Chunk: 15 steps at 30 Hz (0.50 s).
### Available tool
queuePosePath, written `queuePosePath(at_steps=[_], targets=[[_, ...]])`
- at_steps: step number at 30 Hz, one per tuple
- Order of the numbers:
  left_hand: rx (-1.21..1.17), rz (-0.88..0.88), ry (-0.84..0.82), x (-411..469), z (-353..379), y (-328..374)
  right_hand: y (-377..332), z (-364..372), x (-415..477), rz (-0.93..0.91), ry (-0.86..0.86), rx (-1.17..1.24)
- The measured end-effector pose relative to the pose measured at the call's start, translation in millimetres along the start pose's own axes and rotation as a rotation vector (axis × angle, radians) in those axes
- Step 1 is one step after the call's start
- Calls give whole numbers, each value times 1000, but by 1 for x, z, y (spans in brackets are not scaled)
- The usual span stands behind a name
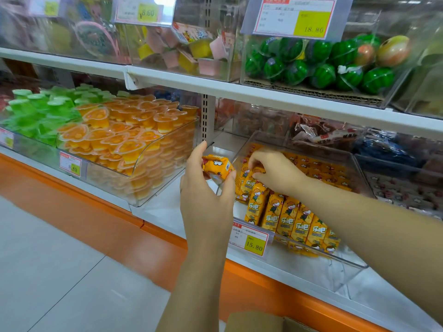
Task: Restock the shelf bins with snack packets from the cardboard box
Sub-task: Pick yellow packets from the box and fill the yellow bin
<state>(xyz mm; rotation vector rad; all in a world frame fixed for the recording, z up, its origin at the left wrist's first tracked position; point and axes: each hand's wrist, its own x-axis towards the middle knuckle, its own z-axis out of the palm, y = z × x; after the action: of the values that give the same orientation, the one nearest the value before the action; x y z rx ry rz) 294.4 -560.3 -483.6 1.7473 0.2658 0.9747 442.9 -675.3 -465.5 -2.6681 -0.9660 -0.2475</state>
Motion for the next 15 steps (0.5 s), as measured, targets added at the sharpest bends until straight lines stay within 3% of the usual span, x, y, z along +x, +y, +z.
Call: queuePosePath(at_steps=[4,11,15], targets=[[11,5,2,-1,1,1,-7,-2,6,130,17,54],[14,-13,-11,0,1,-1,-6,0,5,56,-89,-75],[28,-26,-29,0,0,-2,-1,-12,-5,56,17,-7]])
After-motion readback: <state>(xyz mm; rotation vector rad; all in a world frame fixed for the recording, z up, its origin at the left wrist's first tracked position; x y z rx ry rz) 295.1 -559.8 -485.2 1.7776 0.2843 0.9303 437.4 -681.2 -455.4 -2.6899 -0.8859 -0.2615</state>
